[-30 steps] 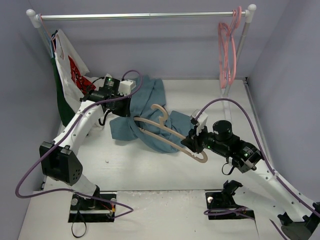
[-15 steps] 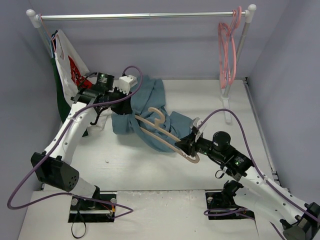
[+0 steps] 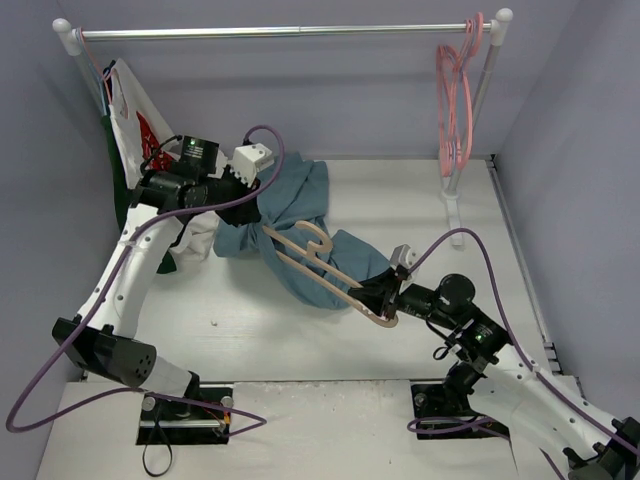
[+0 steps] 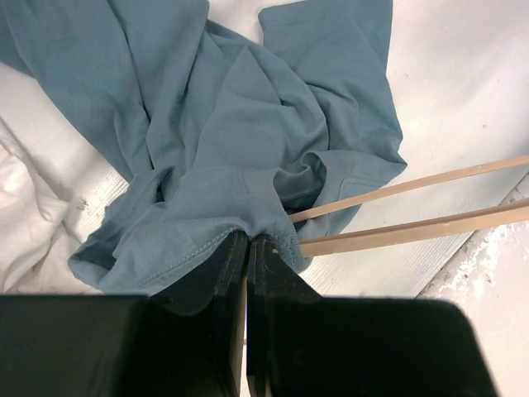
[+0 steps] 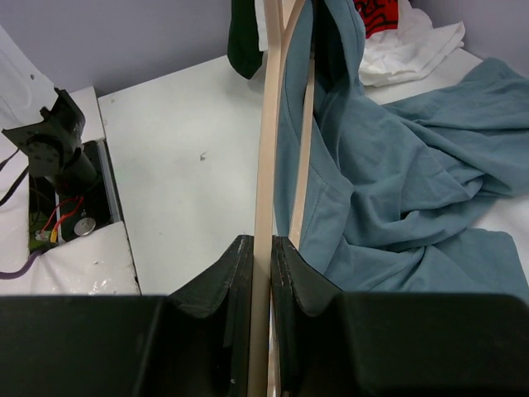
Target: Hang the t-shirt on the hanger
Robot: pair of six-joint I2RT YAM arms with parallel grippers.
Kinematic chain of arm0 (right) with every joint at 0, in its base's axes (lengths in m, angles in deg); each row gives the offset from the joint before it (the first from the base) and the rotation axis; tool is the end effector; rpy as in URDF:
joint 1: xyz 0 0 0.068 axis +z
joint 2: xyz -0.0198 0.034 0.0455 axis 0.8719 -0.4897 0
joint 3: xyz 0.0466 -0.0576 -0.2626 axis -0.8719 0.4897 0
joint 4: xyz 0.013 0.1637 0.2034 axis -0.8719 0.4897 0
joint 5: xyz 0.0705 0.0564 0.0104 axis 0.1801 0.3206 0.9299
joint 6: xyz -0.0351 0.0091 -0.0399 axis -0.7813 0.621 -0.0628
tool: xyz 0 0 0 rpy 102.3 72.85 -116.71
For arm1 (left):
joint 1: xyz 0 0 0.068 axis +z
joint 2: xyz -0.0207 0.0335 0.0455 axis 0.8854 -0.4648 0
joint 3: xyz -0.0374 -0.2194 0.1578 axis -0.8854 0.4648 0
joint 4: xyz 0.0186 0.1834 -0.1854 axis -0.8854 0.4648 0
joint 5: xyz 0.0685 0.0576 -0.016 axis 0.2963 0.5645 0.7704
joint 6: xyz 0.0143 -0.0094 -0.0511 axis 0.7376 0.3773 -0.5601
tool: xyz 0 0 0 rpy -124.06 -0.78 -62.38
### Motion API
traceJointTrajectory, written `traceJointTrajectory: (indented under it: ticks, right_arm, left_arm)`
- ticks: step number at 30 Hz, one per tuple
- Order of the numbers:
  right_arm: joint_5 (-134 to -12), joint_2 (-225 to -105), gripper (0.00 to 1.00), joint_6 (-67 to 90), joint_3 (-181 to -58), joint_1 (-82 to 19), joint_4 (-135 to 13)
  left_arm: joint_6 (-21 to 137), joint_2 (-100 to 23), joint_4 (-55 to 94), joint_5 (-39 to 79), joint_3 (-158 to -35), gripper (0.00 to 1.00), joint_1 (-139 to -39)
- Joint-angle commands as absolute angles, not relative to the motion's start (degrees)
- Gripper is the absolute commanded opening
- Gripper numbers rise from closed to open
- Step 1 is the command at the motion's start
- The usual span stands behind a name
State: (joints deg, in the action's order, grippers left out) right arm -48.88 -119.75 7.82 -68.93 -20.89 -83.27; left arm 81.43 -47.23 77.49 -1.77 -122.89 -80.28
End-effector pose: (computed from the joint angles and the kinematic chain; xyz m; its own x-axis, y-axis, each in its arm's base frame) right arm 0.1110 0.1166 0.3002 0.0905 0.1396 -0.9861 -0.9456 0.3228 -0.0411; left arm 0.2729 -0.1075 0.4265 -0.4848 0.3468 -0.8029 0.7440 0.6462 -0.1700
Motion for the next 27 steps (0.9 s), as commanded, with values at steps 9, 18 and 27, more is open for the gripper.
traceJointTrajectory:
  ticks: [9, 18, 27]
  right_arm:
    - [-40.44, -122.43, 0.00, 11.89, -66.02, -20.34, -107.18]
    - [-39.56, -131.76, 0.00, 11.80, -67.16, -22.53, -120.10]
    - [-31.91, -140.29, 0.00, 21.30, -68.65, -29.39, -136.28]
  left_arm:
    - [83.88, -41.95, 75.43, -14.87, -122.61, 0.00, -80.15]
    - [81.68, -39.93, 72.79, -18.22, -120.41, 0.00, -81.37]
    - [81.59, -42.91, 73.23, -15.07, -124.28, 0.00, -87.17]
